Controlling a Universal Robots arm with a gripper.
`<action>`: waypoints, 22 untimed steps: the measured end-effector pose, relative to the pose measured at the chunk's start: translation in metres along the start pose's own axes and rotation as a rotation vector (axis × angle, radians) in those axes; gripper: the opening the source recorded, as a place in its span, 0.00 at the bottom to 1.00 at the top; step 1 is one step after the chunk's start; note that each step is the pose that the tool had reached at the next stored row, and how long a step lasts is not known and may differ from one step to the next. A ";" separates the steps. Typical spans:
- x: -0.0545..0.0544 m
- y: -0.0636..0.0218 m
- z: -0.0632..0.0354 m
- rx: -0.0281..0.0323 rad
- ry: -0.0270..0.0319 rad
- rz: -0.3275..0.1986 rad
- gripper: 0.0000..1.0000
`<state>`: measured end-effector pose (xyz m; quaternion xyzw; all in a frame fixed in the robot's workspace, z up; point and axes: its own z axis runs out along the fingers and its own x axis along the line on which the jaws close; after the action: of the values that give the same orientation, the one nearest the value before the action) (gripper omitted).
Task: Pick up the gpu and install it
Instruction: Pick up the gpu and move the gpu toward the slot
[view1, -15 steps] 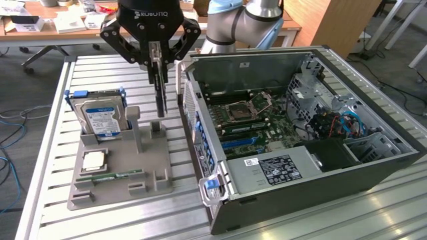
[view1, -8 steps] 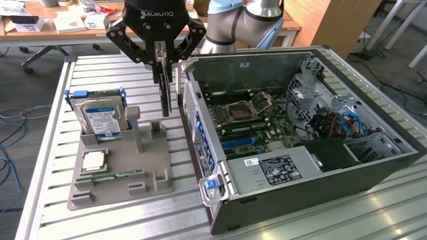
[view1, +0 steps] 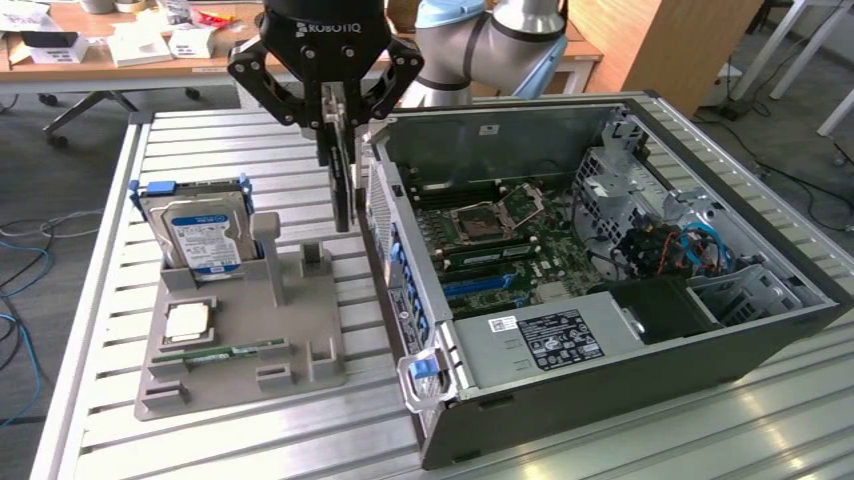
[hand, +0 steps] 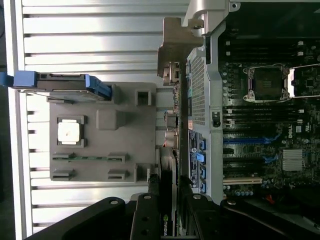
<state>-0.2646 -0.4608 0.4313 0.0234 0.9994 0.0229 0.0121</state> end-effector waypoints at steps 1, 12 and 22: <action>-0.001 0.0000 0.0000 0.0001 0.0000 0.000 0.26; -0.013 0.0006 0.0004 0.0000 0.0000 0.000 0.26; -0.024 0.0011 0.0006 0.0000 0.0000 0.000 0.26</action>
<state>-0.2406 -0.4608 0.4313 0.0234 0.9994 0.0229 0.0121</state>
